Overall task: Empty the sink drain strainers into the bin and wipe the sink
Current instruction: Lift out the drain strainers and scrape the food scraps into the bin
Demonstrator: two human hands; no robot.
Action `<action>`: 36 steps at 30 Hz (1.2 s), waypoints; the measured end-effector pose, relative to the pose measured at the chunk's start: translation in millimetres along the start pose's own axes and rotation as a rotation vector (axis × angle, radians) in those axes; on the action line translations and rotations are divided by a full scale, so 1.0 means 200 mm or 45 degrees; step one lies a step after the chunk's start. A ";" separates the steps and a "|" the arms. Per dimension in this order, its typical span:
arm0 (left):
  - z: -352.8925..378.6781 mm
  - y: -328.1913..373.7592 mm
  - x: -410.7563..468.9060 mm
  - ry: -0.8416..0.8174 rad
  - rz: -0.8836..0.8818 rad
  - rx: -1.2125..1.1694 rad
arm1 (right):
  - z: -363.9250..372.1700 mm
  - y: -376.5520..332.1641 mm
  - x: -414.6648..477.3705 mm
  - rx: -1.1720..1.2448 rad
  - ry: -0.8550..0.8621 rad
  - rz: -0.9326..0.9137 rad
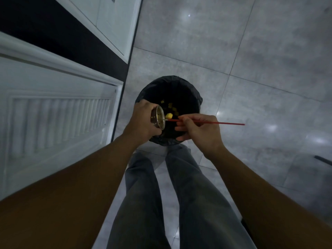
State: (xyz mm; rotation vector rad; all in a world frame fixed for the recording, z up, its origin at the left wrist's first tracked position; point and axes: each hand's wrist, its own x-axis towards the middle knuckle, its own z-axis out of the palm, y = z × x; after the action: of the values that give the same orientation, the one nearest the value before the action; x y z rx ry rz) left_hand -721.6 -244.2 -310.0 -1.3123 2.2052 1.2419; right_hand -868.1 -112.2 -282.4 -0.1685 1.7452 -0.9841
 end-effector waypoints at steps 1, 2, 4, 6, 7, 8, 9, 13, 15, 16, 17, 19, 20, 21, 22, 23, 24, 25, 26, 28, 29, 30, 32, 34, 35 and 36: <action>0.00 0.00 0.00 0.015 -0.018 0.009 | 0.00 0.01 0.00 0.005 0.031 0.008; 0.00 0.00 0.01 0.026 -0.029 0.019 | -0.01 0.01 -0.01 0.018 0.054 0.011; -0.01 0.00 0.01 0.034 -0.036 0.036 | 0.00 0.02 -0.02 0.066 0.063 -0.011; -0.01 0.01 0.02 0.033 -0.039 0.046 | 0.01 0.02 -0.03 0.103 0.017 -0.056; -0.01 0.02 0.02 0.028 -0.035 0.046 | 0.03 0.02 -0.03 0.100 -0.017 -0.074; -0.01 0.02 0.02 0.018 -0.027 0.046 | 0.04 0.02 -0.03 0.081 -0.048 -0.084; 0.00 0.03 0.02 0.005 -0.017 0.046 | 0.06 0.03 -0.02 0.056 -0.068 -0.088; 0.00 0.02 0.01 -0.015 -0.011 0.031 | 0.08 0.03 0.01 -0.064 -0.011 -0.121; 0.00 0.02 0.00 -0.020 -0.010 0.044 | 0.07 0.03 0.02 -0.123 0.023 -0.168; 0.00 0.02 0.00 -0.020 -0.011 0.045 | 0.07 0.02 0.03 -0.156 0.025 -0.193; 0.00 0.03 0.00 -0.020 -0.014 0.043 | 0.06 0.02 0.03 -0.194 0.024 -0.222; 0.01 0.04 0.01 -0.019 -0.021 0.045 | 0.05 0.03 0.02 -0.249 0.035 -0.275; 0.01 0.04 0.01 -0.019 -0.027 0.054 | 0.04 0.03 0.02 -0.252 0.051 -0.293; 0.00 0.04 0.01 -0.017 -0.036 0.065 | 0.03 0.03 0.01 -0.240 0.073 -0.301; 0.00 0.04 0.02 -0.016 -0.049 0.075 | 0.02 0.04 0.01 -0.215 0.095 -0.300; 0.00 0.04 0.02 -0.017 -0.063 0.086 | 0.02 0.04 0.00 -0.181 0.110 -0.295; -0.01 0.04 0.02 -0.021 -0.077 0.101 | 0.01 0.05 0.00 -0.142 0.109 -0.289; -0.01 0.04 0.02 -0.029 -0.091 0.118 | 0.01 0.05 0.00 -0.105 0.090 -0.281; -0.01 0.05 0.02 -0.038 -0.100 0.129 | 0.01 0.05 -0.01 -0.077 0.055 -0.270; -0.01 0.06 0.02 -0.064 -0.089 0.135 | 0.03 0.06 -0.01 -0.058 -0.031 -0.248; -0.02 0.08 0.02 -0.078 -0.068 0.141 | 0.04 0.06 0.00 -0.070 -0.060 -0.244; -0.02 0.09 0.03 -0.095 -0.046 0.153 | 0.05 0.06 0.00 -0.098 -0.067 -0.247; -0.02 0.12 0.03 -0.123 -0.026 0.183 | 0.07 0.07 0.01 -0.198 -0.030 -0.265; -0.02 0.13 0.04 -0.142 -0.030 0.230 | 0.07 0.07 0.03 -0.301 0.020 -0.310; -0.03 0.13 0.04 -0.151 -0.028 0.263 | 0.07 0.07 0.03 -0.314 0.039 -0.331; -0.03 0.14 0.05 -0.158 -0.027 0.292 | 0.07 0.06 0.03 -0.298 0.056 -0.342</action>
State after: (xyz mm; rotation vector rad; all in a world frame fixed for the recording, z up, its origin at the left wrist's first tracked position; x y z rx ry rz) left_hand -748.3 -248.0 -297.6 -1.1356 2.1650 0.9993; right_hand -854.2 -114.0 -295.9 -0.5465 1.9096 -0.9769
